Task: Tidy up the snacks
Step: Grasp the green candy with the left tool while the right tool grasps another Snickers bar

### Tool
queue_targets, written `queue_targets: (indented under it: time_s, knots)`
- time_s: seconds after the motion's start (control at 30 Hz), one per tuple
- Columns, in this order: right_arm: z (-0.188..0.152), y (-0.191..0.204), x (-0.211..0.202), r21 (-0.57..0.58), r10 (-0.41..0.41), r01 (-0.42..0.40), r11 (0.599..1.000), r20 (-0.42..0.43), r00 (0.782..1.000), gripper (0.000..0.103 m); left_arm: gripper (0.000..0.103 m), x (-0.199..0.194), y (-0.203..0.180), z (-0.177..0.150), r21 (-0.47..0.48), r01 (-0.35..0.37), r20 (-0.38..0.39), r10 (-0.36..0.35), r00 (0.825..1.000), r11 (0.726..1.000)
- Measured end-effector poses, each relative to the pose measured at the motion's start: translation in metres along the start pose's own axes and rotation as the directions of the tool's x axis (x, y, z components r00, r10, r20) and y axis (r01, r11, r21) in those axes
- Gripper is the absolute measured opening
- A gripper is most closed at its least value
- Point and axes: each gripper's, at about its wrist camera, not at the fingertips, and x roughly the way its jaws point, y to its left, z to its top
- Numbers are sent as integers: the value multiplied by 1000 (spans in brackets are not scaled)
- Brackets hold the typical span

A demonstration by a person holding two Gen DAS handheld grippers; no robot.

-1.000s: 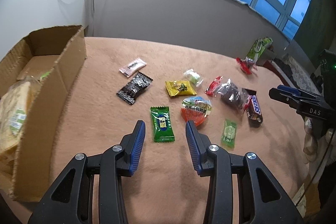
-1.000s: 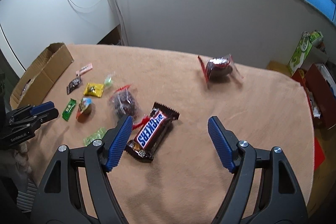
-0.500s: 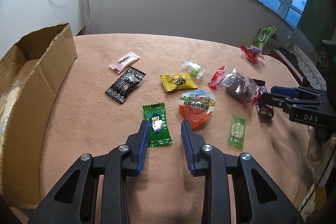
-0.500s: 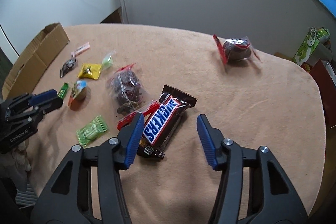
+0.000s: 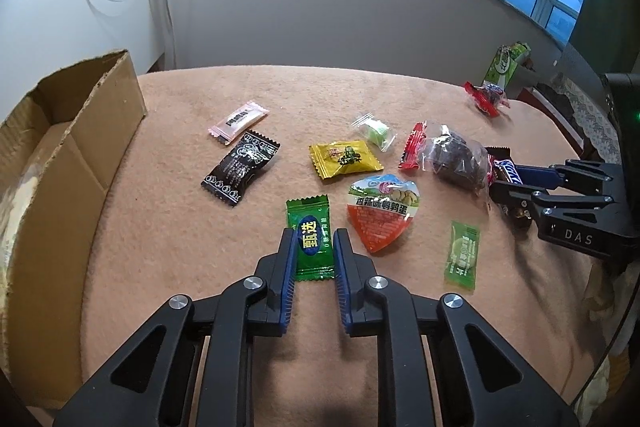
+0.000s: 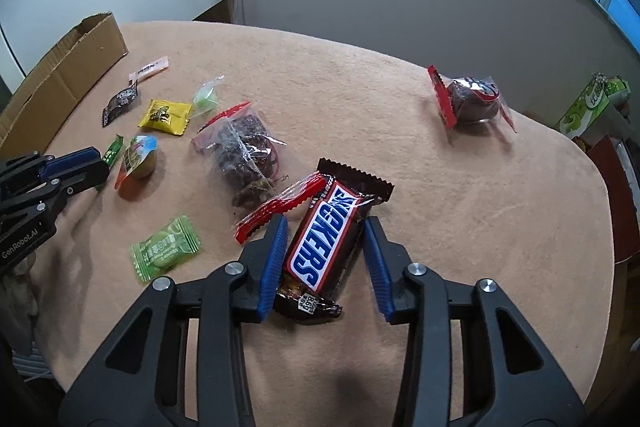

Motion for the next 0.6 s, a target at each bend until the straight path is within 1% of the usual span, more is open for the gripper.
queue_targets:
  time_s: [0.07, 0.17, 0.37, 0.53, 0.6]
  knots:
    - [0, 0, 1, -7, -4, 4, 1000, -4, 1000, 37, 16, 1, -3, 0, 21, 0, -2, 0, 1000, 1000]
    - [1, 0, 2, -11, -6, 6, 1000, -4, 1000, 34, 18, 4, -4, 2, 26, -10, -10, 10, 1000, 1000]
    - [-3, -5, -1, 14, 10, -10, 1000, 3, 1000, 30, 18, 7, -3, 3, 27, -9, -11, 9, 1000, 1000]
    - [-9, -14, -8, 39, 24, -25, 999, 16, 1000, 30, 12, 0, -3, 2, 19, -8, 7, 8, 1000, 1000]
    - [-12, -17, -10, 45, 28, -28, 999, 15, 1000, 30, 12, -3, -2, 1, 17, -6, 11, 6, 1000, 1000]
